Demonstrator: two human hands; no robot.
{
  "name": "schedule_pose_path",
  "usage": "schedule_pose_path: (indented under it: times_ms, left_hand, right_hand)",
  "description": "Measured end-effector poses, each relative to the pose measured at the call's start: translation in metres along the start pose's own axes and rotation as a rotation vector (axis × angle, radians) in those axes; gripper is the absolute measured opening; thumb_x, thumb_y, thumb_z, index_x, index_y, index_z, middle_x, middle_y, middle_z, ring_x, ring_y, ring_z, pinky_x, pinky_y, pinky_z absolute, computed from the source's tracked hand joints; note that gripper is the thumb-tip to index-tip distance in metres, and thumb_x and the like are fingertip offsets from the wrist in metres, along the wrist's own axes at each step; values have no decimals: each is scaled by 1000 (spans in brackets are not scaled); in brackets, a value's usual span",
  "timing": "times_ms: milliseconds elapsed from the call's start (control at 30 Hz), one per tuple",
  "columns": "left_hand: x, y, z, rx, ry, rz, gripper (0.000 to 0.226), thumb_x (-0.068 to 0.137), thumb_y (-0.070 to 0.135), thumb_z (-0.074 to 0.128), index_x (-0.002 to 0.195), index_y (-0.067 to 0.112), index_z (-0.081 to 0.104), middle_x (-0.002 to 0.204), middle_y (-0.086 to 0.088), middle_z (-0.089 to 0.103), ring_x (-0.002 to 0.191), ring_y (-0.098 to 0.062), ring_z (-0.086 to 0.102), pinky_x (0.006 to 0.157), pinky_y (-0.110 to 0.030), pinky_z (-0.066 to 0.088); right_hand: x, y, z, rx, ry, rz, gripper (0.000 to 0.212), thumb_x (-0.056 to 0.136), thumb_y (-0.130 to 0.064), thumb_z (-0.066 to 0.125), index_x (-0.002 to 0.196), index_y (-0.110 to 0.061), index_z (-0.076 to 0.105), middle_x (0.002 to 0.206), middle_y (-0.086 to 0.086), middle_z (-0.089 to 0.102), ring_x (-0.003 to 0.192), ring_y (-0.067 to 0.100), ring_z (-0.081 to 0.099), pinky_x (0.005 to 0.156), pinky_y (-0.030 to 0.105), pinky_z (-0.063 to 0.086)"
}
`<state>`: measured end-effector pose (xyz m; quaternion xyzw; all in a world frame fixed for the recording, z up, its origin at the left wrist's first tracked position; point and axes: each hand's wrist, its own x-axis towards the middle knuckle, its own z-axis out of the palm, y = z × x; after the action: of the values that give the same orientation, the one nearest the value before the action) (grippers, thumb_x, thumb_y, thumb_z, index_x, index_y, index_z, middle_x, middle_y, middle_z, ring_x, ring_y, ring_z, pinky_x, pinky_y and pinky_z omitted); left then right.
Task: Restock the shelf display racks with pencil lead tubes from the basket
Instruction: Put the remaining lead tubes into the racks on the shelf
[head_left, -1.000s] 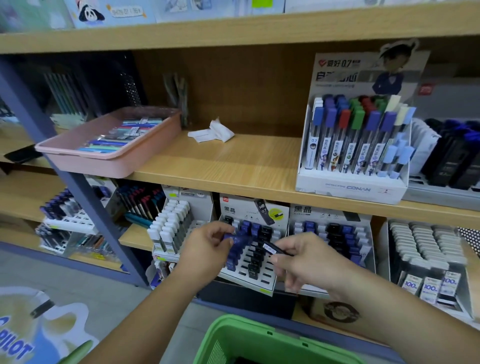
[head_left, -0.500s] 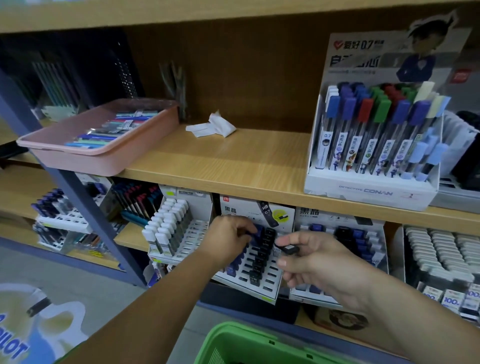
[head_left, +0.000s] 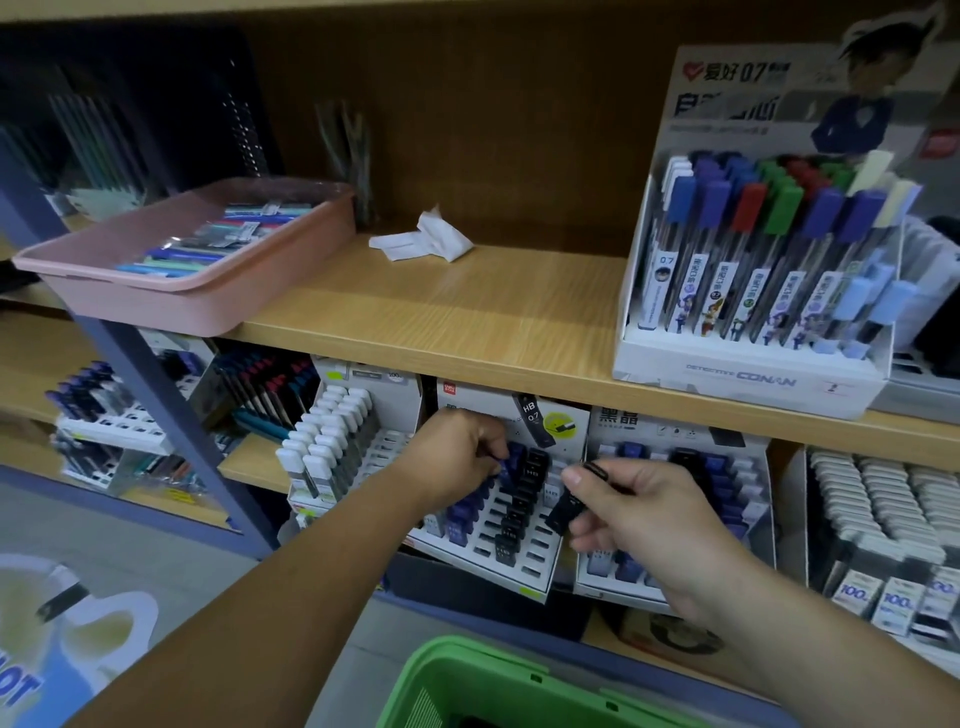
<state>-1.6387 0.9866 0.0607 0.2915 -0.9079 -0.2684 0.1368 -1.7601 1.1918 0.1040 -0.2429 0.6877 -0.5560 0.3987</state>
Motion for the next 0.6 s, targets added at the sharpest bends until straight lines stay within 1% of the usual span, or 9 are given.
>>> schedule_pose_path:
  times_ms: [133, 167, 233, 267, 367, 433, 500, 533, 600]
  left_hand:
    - [0, -1, 0, 30, -21, 46, 11, 86, 4, 78, 87, 15, 78, 87, 4, 76, 78, -12, 70, 69, -16, 52]
    - [1, -1, 0, 28, -18, 42, 10, 86, 4, 78, 88, 15, 79, 87, 3, 77, 77, -11, 70, 68, -14, 51]
    - [0, -1, 1, 29, -7, 29, 9, 88, 5, 76, 89, 13, 78, 86, 2, 76, 72, -11, 67, 62, -9, 45]
    - [0, 0, 2, 28, 0, 31, 9, 89, 5, 75, 89, 13, 78, 86, 2, 75, 71, -11, 66, 62, -11, 45]
    - [0, 0, 3, 37, -23, 43, 11, 91, 5, 73, 92, 14, 79, 93, 1, 77, 83, -14, 70, 77, -23, 54]
    - [-1, 1, 6, 74, -71, 43, 16, 93, 6, 71, 99, 17, 81, 106, 4, 76, 98, -13, 68, 91, -24, 53]
    - [-4, 0, 9, 104, -49, 90, 19, 93, 7, 69, 101, 19, 81, 117, 4, 71, 114, -15, 61, 102, -28, 48]
    - [-7, -2, 10, 106, 1, 126, 20, 92, 6, 68, 102, 18, 81, 119, 2, 70, 117, -18, 59, 103, -31, 48]
    - [-18, -5, 7, 91, 142, 158, 22, 92, 3, 65, 103, 13, 80, 115, -3, 69, 110, -20, 61, 98, -32, 51]
  right_hand:
    - [-1, 0, -1, 26, 31, -15, 7, 90, -20, 78, 91, -12, 79, 67, 16, 70, 60, 25, 70, 61, 27, 60]
    - [-1, 0, 0, 17, 29, -15, 7, 90, -19, 78, 90, -12, 80, 69, 16, 71, 61, 25, 71, 63, 28, 61]
    - [1, 3, 1, -8, 21, -19, 6, 92, -17, 76, 92, -12, 79, 72, 15, 73, 65, 25, 73, 69, 31, 63]
    - [1, 5, 3, -23, 21, -21, 5, 94, -15, 74, 95, -13, 79, 73, 13, 75, 68, 26, 75, 75, 35, 64]
    - [3, 9, 8, -52, 21, -34, 12, 97, -11, 69, 107, -14, 75, 78, 11, 77, 75, 23, 77, 87, 41, 63]
    - [4, 11, 11, -51, 17, -49, 16, 96, -7, 70, 111, -10, 74, 81, 12, 77, 76, 23, 77, 84, 39, 64]
    - [1, 10, 13, -24, 16, -78, 17, 93, -1, 72, 109, -7, 71, 83, 13, 76, 75, 23, 77, 75, 35, 65]
    - [0, 11, 15, -13, 16, -89, 16, 92, 1, 73, 106, -6, 70, 82, 13, 75, 75, 24, 78, 72, 32, 65]
    - [-2, 12, 22, -32, 8, -116, 13, 92, 2, 72, 101, -6, 67, 82, 12, 74, 76, 23, 78, 70, 28, 64]
